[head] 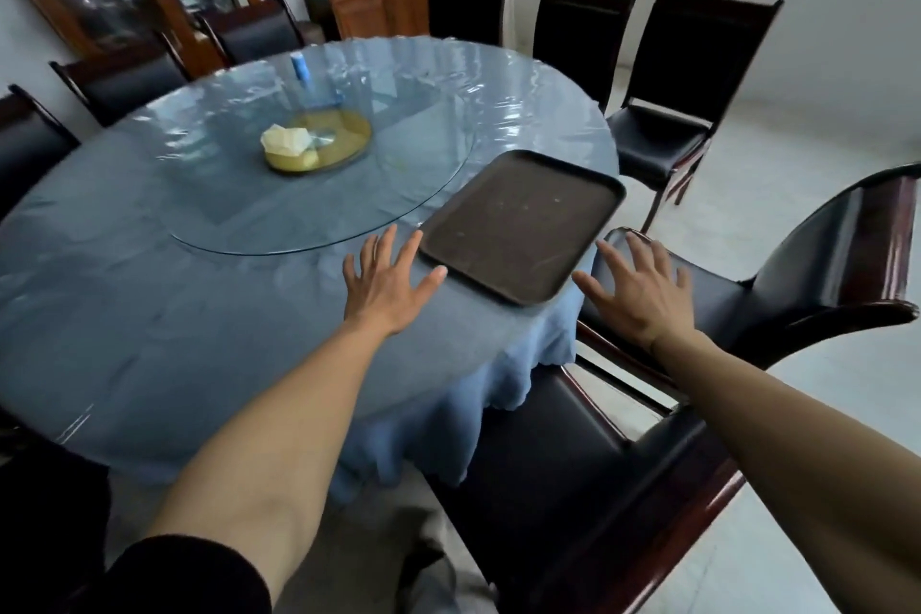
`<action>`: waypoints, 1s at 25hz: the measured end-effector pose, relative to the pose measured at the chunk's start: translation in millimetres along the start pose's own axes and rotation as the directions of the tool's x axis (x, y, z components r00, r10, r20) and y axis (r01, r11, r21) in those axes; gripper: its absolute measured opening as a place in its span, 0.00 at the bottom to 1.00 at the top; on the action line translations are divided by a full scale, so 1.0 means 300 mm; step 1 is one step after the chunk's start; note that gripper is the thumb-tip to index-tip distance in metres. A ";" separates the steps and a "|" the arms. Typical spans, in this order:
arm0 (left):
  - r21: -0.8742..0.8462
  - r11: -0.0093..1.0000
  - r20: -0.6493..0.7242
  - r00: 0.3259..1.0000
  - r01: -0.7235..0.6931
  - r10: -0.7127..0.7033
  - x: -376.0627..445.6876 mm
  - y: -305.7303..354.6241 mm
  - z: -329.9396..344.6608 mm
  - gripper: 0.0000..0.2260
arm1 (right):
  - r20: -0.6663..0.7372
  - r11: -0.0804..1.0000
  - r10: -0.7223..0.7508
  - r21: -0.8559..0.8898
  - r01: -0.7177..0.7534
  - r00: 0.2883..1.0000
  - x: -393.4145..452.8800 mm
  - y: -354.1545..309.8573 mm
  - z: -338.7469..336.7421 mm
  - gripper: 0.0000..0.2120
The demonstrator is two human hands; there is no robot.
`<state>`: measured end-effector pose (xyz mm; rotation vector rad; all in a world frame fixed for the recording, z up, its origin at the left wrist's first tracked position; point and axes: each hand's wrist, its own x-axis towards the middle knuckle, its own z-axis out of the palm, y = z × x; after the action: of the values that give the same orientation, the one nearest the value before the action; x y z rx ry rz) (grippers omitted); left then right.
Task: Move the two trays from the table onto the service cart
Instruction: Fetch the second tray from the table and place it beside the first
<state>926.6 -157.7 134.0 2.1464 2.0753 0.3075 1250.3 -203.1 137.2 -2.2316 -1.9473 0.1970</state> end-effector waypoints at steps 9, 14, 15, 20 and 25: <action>-0.068 0.985 0.122 0.979 -0.156 0.164 0.445 -0.051 0.129 0.31 | 0.046 0.976 0.218 0.003 -0.219 0.975 0.166 -0.133 0.157 0.37; -0.061 0.972 0.166 0.958 -0.228 0.235 0.711 -0.131 0.177 0.32 | 0.051 0.938 0.345 0.010 -0.346 0.937 0.310 -0.190 0.216 0.37; -0.053 0.972 0.179 0.955 -0.230 0.236 0.757 -0.154 0.186 0.32 | 0.054 0.932 0.361 0.010 -0.362 0.931 0.340 -0.202 0.227 0.38; -0.048 0.975 0.252 0.942 -0.217 0.222 0.949 -0.219 0.237 0.32 | 0.045 0.896 0.441 0.041 -0.442 0.897 0.467 -0.215 0.258 0.38; -0.071 0.972 0.346 0.908 -0.225 0.236 1.114 -0.205 0.350 0.33 | 0.120 0.836 0.533 0.078 -0.543 0.837 0.586 -0.181 0.339 0.38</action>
<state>901.9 182.6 33.8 2.2352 1.6169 -0.0261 1200.3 -17.5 52.2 -2.6790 -1.2461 0.4750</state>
